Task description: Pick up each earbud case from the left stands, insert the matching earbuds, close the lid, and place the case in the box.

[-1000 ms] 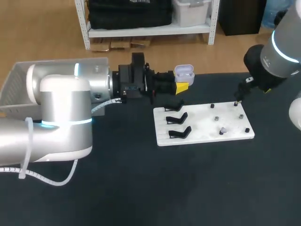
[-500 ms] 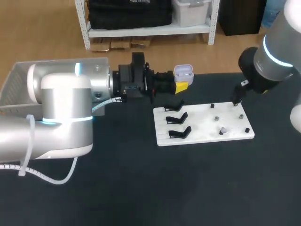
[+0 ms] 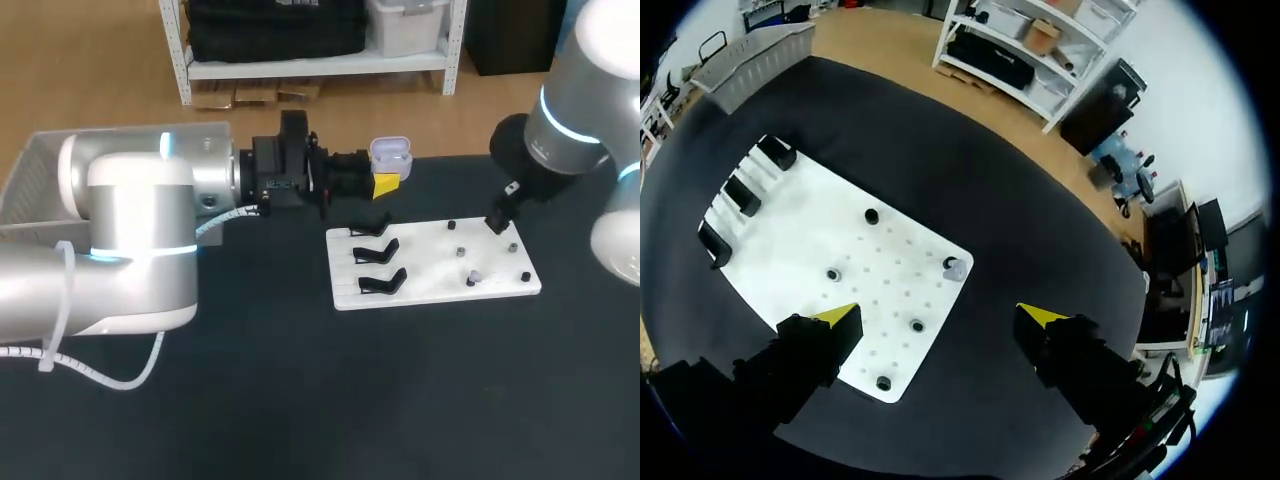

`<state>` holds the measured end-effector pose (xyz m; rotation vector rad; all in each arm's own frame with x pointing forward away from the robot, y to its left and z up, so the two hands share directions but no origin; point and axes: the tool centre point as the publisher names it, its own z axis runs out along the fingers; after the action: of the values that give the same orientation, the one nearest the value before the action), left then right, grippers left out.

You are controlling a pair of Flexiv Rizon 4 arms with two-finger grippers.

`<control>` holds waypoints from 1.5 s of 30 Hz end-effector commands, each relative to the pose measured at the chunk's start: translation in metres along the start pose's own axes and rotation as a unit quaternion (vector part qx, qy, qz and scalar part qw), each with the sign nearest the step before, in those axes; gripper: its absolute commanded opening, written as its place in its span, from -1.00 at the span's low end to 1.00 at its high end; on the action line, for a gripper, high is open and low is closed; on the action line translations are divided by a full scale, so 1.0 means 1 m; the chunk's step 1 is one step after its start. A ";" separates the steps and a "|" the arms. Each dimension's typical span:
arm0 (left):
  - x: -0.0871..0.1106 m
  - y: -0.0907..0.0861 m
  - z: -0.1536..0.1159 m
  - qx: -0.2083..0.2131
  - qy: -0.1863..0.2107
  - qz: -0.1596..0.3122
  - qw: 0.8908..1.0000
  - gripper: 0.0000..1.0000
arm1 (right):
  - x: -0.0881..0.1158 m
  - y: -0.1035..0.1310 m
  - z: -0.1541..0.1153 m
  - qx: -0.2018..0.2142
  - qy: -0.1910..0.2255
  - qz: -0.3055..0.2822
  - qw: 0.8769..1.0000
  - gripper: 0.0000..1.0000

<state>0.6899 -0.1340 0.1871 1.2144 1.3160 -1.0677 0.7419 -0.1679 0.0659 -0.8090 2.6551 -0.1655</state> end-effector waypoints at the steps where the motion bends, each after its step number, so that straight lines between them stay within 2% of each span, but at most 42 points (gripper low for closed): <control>1: 0.002 -0.002 0.000 -0.004 -0.005 0.002 1.000 -1.00 | -0.011 -0.005 0.004 -0.012 0.045 0.001 0.999 1.00; 2: 0.002 -0.002 0.000 -0.004 -0.005 0.002 1.000 -1.00 | -0.011 -0.005 0.004 -0.011 0.046 0.001 0.999 1.00; 4: 0.002 -0.002 0.000 -0.004 -0.005 0.002 1.000 -1.00 | -0.010 -0.006 0.005 -0.010 0.056 0.002 0.998 0.59; 5: 0.002 -0.002 0.000 -0.004 -0.005 0.002 1.000 -1.00 | -0.010 -0.006 0.006 -0.009 0.057 0.002 0.998 0.33; 7: 0.002 -0.002 0.000 -0.004 -0.005 0.002 1.000 -1.00 | -0.009 -0.006 0.007 -0.009 0.062 0.005 0.998 -0.02; 13: 0.002 -0.002 0.000 -0.004 -0.005 0.002 1.000 -1.00 | -0.008 -0.005 0.010 -0.009 0.076 0.028 0.997 -0.06; 18: 0.002 -0.002 0.000 -0.004 -0.005 0.002 1.000 -1.00 | -0.008 -0.002 0.010 0.000 0.082 0.054 0.995 -0.01; 23: 0.002 -0.002 0.000 -0.004 -0.005 0.002 1.000 -1.00 | -0.009 0.000 0.012 0.006 0.080 0.084 0.993 -0.14; 30: 0.002 -0.002 0.000 -0.004 -0.005 0.002 1.000 -1.00 | -0.008 0.002 0.020 0.007 0.083 0.084 0.993 -0.03; 45: 0.002 -0.002 0.000 -0.004 -0.005 0.002 1.000 -1.00 | -0.006 -0.001 0.039 0.010 0.093 0.069 0.993 -0.04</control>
<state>0.6898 -0.1340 0.1872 1.2137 1.3166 -1.0677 0.7579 -0.1671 0.0340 -0.6257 2.8664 -0.2408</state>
